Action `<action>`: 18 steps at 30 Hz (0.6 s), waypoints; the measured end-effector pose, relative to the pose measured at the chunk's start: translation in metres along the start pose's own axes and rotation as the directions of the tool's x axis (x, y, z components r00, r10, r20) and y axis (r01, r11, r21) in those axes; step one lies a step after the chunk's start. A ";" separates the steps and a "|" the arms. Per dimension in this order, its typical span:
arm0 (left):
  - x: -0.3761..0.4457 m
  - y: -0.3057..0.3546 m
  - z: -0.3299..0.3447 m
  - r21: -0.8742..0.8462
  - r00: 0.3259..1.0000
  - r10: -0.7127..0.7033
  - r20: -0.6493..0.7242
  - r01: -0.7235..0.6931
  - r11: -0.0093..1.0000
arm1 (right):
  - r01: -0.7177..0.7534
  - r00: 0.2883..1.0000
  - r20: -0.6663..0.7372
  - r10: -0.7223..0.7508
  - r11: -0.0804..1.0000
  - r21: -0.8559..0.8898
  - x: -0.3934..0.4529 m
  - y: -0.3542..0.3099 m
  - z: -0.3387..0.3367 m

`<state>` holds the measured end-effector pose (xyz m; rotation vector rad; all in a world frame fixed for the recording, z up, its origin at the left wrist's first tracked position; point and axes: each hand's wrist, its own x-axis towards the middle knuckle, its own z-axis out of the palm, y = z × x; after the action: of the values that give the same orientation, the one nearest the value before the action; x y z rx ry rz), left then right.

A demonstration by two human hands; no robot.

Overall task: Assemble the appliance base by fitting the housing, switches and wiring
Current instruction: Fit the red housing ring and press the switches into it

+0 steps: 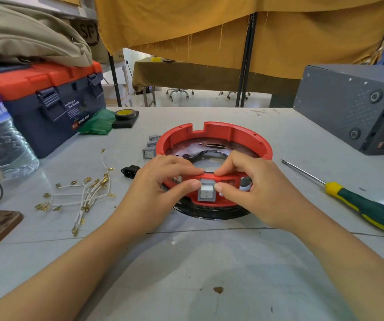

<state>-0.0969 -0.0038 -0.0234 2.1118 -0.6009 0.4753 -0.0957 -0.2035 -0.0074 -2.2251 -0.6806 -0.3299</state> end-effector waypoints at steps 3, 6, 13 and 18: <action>0.000 0.002 0.000 -0.013 1.000 -0.019 0.006 0.019 1.000 | 0.013 1.000 -0.005 -0.013 1.000 -0.002 0.000 -0.001 -0.001; 0.001 0.003 0.000 -0.033 1.000 -0.027 0.009 0.027 0.999 | 0.042 0.999 -0.012 -0.042 0.999 0.002 -0.001 -0.001 0.000; 0.001 0.005 0.001 -0.059 1.000 -0.031 0.006 0.031 0.998 | 0.061 0.997 -0.056 -0.060 0.998 0.019 -0.002 0.000 0.002; 0.001 0.007 0.001 -0.080 0.999 -0.041 0.006 0.041 0.996 | 0.040 0.997 -0.070 -0.038 0.999 0.032 -0.002 -0.001 0.003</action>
<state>-0.1000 -0.0081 -0.0188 2.0455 -0.5687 0.4176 -0.0978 -0.2016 -0.0093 -2.1607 -0.6882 -0.4111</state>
